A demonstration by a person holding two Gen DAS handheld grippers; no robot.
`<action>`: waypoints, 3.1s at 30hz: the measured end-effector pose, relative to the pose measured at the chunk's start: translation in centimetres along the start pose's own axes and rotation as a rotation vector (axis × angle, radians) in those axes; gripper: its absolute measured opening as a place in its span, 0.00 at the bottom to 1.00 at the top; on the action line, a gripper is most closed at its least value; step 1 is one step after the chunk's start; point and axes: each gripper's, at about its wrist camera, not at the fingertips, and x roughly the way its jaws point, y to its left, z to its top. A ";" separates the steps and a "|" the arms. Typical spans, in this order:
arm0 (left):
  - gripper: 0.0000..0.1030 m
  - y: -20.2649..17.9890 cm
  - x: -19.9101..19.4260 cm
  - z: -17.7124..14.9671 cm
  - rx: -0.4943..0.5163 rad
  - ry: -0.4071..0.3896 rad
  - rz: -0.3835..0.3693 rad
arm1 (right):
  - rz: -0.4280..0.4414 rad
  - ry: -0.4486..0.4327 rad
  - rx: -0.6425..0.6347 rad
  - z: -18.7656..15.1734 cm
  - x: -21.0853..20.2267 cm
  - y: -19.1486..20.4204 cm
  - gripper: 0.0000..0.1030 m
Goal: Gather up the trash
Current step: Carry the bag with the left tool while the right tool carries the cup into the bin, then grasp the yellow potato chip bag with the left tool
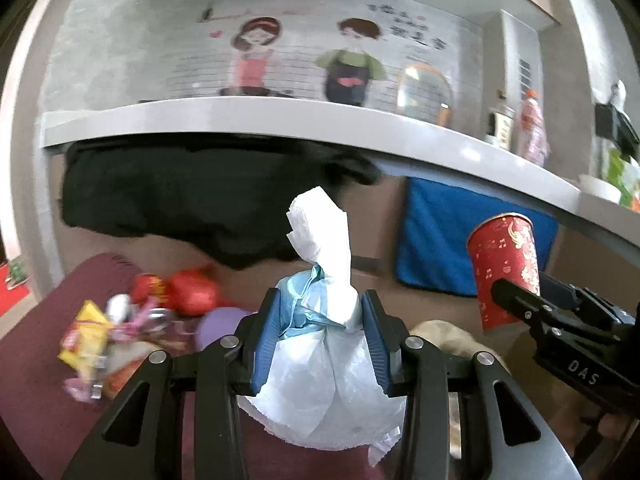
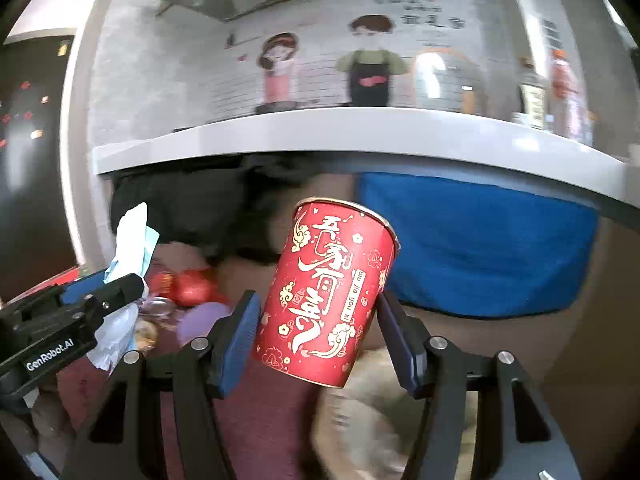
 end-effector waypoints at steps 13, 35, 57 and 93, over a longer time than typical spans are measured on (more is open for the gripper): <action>0.40 -10.1 7.4 -3.2 0.092 0.112 -0.126 | -0.125 0.060 0.094 -4.1 0.7 -9.4 0.55; 0.58 -10.3 15.0 -6.5 0.009 0.297 -0.308 | -0.007 0.150 0.163 -7.8 5.8 -13.2 0.58; 0.62 5.9 4.7 -4.0 -0.041 0.184 0.005 | 0.017 0.125 0.048 -5.8 2.0 -4.9 0.60; 0.29 29.4 2.7 -8.2 -0.296 0.332 0.141 | 0.386 0.346 -0.207 -6.7 10.8 19.5 0.51</action>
